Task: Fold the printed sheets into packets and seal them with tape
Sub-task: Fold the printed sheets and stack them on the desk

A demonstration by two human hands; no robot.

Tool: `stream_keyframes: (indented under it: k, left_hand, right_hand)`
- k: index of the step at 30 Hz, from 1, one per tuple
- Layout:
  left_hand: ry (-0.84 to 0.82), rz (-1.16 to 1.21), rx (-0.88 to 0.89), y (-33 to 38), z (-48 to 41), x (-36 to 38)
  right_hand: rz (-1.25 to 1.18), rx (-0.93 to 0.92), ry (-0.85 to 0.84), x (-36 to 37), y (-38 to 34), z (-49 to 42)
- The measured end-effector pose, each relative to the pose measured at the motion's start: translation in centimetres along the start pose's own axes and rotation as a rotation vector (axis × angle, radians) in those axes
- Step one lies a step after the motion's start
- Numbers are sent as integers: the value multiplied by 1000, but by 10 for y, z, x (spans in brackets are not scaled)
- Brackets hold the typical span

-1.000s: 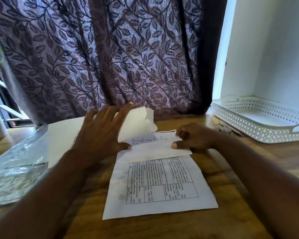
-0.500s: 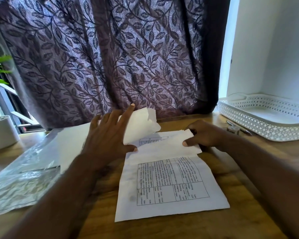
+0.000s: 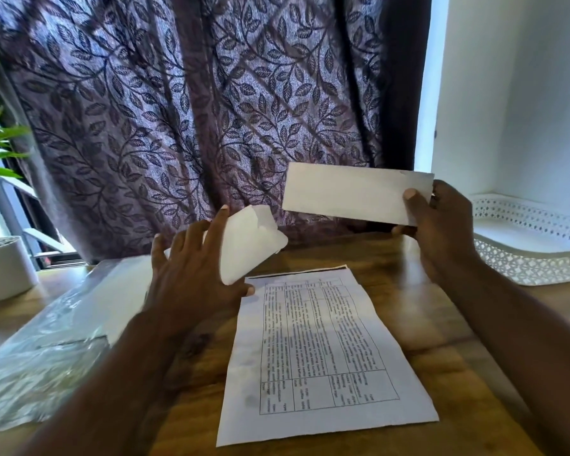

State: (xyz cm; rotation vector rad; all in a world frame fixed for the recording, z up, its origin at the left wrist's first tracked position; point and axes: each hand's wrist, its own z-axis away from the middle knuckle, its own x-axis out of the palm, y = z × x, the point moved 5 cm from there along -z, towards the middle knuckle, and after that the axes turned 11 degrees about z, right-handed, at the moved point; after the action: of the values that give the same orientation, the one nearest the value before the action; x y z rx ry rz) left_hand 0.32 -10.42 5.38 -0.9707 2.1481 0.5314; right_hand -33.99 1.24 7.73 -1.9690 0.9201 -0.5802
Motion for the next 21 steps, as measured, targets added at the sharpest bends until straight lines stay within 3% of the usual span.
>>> stream_keyframes:
  k: [7,14,17,21]
  left_hand:
    - [0,-8,41,3,-1,1]
    - [-45,-20,195,33,1,4]
    - [-37,-40,245,51,4,6]
    - [-1,-41,272,67,6,5]
  right_hand:
    - [127,-80,-210,20,-13,14]
    - [8,118,-491,48,-19,42]
    - [255,-61,-456,57,-22,51]
    - [263,-81,-466,70,-18,60]
